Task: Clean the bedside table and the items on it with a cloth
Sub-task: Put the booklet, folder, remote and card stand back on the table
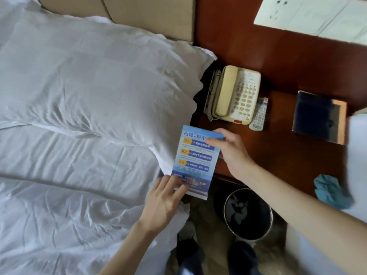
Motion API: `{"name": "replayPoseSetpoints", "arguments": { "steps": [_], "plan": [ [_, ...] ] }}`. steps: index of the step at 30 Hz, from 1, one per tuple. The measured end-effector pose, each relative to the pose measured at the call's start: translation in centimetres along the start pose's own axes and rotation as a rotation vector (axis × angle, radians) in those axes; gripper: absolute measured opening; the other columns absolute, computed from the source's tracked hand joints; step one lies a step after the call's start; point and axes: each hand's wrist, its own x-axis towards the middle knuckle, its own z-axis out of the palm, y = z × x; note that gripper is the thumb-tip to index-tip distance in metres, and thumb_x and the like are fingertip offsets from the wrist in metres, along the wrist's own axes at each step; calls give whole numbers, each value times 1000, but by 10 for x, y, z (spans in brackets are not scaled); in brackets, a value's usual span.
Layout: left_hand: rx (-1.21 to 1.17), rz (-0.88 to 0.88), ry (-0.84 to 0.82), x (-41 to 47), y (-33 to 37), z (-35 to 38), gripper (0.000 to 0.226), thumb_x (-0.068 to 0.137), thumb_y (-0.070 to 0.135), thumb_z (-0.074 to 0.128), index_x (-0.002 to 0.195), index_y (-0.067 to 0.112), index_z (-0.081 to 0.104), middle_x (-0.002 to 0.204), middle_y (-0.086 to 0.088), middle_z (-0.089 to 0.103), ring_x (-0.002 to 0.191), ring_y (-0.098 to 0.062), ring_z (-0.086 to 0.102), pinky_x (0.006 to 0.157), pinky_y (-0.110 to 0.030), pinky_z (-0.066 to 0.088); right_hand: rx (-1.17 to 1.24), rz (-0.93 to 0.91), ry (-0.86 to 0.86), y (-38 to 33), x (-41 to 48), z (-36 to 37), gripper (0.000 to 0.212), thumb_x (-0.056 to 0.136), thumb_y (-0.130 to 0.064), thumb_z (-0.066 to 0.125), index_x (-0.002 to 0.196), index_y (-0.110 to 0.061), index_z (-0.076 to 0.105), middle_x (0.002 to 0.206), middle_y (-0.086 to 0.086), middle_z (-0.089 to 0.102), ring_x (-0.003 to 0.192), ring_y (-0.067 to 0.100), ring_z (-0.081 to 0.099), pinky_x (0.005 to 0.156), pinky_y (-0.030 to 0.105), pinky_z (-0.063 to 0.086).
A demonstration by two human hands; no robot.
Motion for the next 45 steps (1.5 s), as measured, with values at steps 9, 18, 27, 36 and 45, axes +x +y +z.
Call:
{"name": "replayPoseSetpoints", "arguments": {
  "steps": [9, 18, 27, 36, 45],
  "plan": [
    [-70, 200, -192, 82, 49, 43, 21, 85, 14, 63, 105, 14, 58, 100, -9, 60, 83, -26, 54, 67, -34, 46, -42, 53, 174, -9, 7, -118, 17, 78, -2, 68, 77, -18, 67, 79, -1, 70, 73, 15, 66, 57, 17, 47],
    [-200, 60, -69, 156, 108, 82, 31, 93, 23, 52, 117, 5, 56, 123, -11, 54, 111, -27, 52, 88, -37, 46, 3, 56, 360, -24, 23, -224, 24, 86, -6, 63, 79, -28, 67, 80, -1, 72, 66, 8, 70, 57, 24, 54],
    [-528, -535, -7, 164, 124, 125, 55, 90, 19, 57, 140, 16, 34, 138, -1, 40, 120, -16, 50, 94, -25, 43, -272, -94, 425, -61, 72, -272, 16, 86, 2, 53, 88, -13, 59, 92, 9, 64, 83, 25, 65, 64, 35, 54],
    [-246, -661, -325, 146, 114, 146, 66, 88, 27, 58, 146, 14, 29, 151, -12, 29, 135, -30, 36, 105, -43, 38, -912, -283, 579, -91, 122, -284, 21, 91, -5, 38, 96, -12, 57, 104, 9, 59, 80, 20, 49, 58, 27, 34],
    [-204, -615, -440, 136, 122, 153, 69, 91, 30, 54, 150, 20, 21, 158, -6, 19, 142, -25, 24, 110, -38, 31, -871, -279, 589, -87, 160, -275, 21, 92, -5, 37, 96, -10, 57, 114, 14, 56, 86, 17, 47, 65, 25, 38]
  ]
}}
